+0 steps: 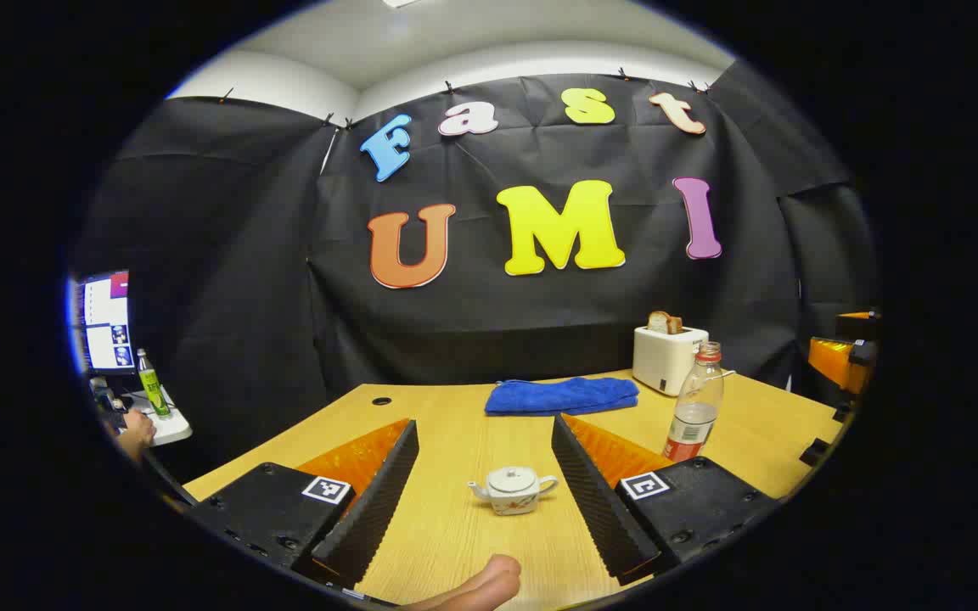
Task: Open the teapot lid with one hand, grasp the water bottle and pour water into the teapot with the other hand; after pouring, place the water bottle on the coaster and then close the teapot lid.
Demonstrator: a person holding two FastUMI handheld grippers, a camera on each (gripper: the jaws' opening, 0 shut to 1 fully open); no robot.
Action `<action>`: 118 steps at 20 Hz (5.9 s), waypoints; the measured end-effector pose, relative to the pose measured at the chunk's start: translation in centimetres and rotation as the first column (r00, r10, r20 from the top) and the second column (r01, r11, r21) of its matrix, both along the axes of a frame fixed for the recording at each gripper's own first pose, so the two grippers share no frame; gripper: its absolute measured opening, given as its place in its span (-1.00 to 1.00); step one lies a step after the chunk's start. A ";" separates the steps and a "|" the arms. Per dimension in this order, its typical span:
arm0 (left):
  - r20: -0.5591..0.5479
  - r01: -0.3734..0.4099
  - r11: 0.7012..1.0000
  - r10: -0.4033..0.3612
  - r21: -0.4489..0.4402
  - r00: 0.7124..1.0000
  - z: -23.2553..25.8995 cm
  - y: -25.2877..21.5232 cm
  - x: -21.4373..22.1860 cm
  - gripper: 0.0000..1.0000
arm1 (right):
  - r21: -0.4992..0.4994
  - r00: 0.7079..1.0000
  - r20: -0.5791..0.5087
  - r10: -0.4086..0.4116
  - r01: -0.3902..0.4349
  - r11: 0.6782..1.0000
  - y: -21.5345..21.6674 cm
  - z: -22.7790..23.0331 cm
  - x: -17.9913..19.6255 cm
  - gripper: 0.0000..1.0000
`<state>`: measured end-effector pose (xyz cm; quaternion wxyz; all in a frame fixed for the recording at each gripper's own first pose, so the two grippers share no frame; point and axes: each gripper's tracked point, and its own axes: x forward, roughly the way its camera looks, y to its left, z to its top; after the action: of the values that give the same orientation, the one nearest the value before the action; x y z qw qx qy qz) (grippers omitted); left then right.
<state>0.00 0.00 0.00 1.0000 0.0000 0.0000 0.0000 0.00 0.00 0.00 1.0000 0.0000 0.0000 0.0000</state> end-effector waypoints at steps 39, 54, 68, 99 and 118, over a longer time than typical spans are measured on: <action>-0.083 0.025 0.995 -0.033 -0.097 0.996 -10.0 -1.3 11.3 0.77 | -0.073 0.998 -0.051 0.029 -0.032 0.997 2.2 -3.1 1.9 0.91; -0.116 0.051 0.997 -0.056 -0.050 0.992 -11.4 -2.0 12.2 -0.52 | -0.074 0.996 -0.062 0.061 -0.066 0.995 3.8 -3.9 2.1 0.91; -0.051 0.076 0.996 -0.079 -0.046 0.996 -6.6 -1.0 10.0 -0.86 | 0.002 0.972 -0.077 0.221 -0.222 0.975 12.7 -7.8 4.6 0.91; -0.038 0.038 0.985 -0.045 -0.168 0.998 0.8 14.0 1.7 -0.88 | -0.279 0.977 -0.143 0.160 -0.195 0.940 22.3 -6.7 12.9 0.48; -0.104 0.008 0.993 -0.020 -0.121 0.994 -1.3 16.2 2.4 -0.87 | -0.953 1.000 0.014 -0.009 0.016 0.304 25.3 -7.5 12.5 0.46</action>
<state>2.37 16.16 -1.34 0.9968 -0.0601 0.0524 -0.0071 12.53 25.28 -7.53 0.8075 -0.5898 -0.0030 -0.0075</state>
